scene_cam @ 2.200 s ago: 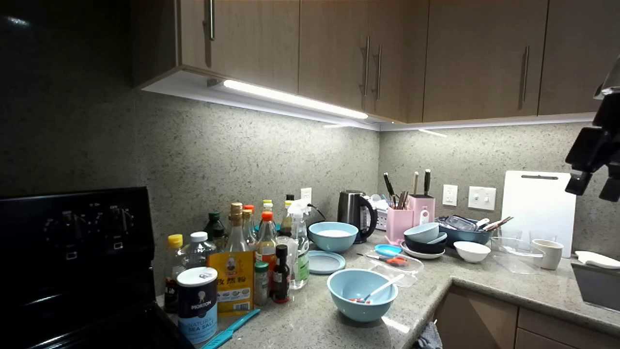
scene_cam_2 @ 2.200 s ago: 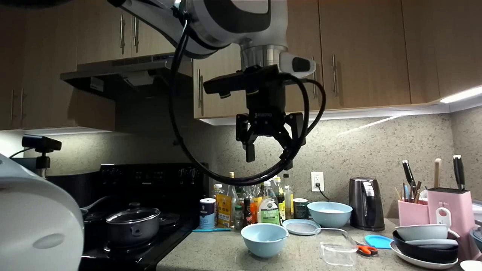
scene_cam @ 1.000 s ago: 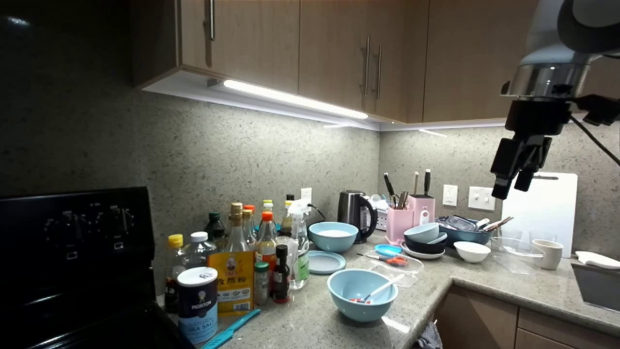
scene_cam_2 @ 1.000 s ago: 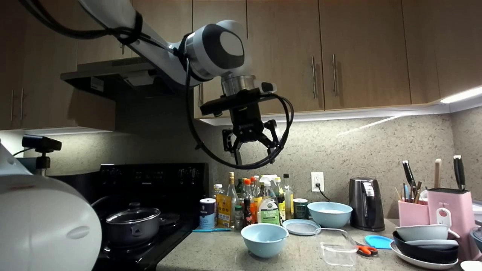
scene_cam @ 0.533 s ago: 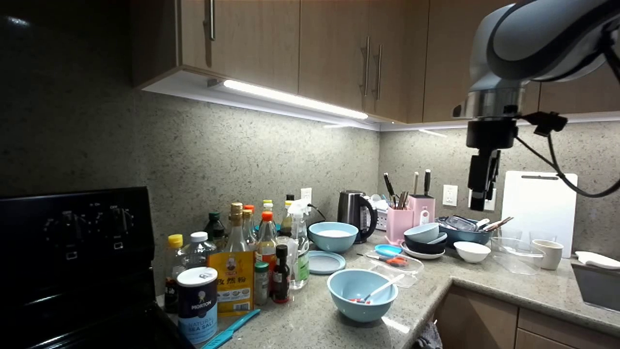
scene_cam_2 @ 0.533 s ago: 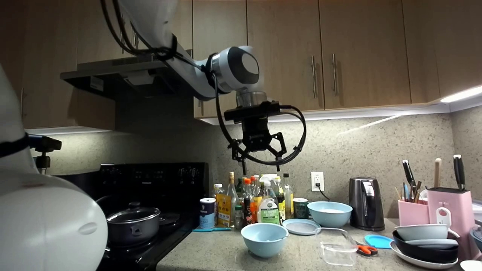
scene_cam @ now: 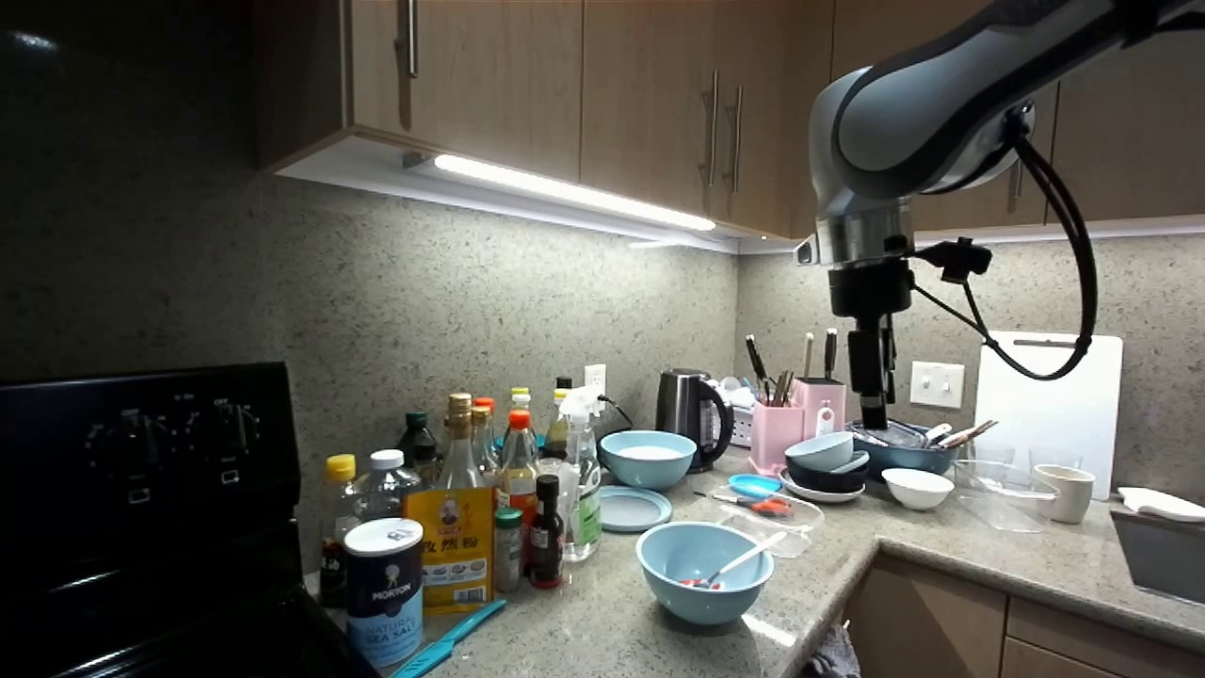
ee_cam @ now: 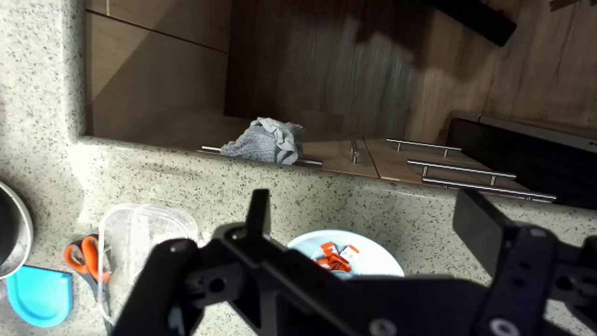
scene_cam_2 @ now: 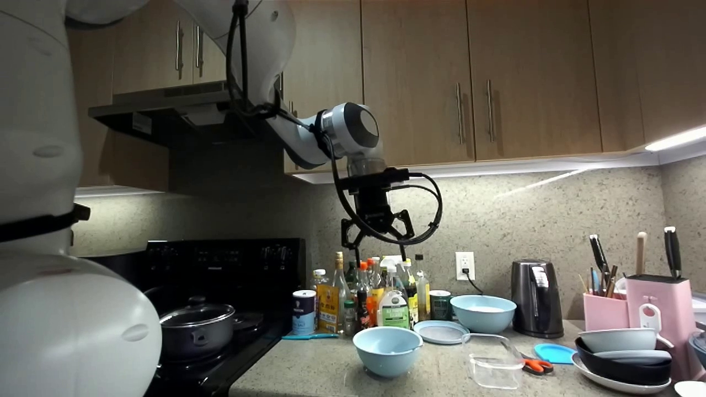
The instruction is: Use the spoon to stir the contents in the bowl
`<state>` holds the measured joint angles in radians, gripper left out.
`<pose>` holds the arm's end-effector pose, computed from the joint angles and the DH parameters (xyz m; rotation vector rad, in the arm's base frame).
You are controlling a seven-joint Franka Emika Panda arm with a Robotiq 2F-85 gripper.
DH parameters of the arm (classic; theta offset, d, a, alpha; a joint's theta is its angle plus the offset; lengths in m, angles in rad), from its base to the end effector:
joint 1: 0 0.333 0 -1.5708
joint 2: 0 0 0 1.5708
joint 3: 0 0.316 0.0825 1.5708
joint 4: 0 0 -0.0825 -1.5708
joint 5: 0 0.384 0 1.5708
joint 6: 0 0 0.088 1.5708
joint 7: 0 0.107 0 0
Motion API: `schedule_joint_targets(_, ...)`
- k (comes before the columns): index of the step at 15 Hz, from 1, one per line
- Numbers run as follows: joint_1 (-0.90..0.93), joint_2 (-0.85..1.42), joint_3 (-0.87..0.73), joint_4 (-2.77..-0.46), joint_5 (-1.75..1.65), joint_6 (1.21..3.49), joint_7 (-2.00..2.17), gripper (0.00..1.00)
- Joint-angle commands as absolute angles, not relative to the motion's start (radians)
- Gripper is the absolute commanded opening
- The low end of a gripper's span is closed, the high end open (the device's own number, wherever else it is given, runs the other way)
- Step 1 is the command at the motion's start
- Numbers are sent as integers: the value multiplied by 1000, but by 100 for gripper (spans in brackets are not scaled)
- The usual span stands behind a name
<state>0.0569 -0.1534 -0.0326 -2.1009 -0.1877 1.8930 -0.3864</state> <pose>0.5034 -0.0021 0.4828 2.8963 0.7021 -0.1258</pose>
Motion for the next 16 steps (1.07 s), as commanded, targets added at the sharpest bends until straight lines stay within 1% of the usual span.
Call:
schedule_joint_targets(1, 47, -154, -23, -2097, -186, 1889, -388, 100)
schedule_joint_targets(4, 35, -36, -25, -2022, -197, 1922, -319, 100)
schedule_joint_targets(12, 39, 333, -19, -1677, -357, 1809, -281, 100)
schedule_joint_targets(15, 49, 431, -26, -1560, -385, 1757, -256, 100)
schedule_joint_targets(16, 34, 375, -15, -1648, -360, 1813, -288, 100)
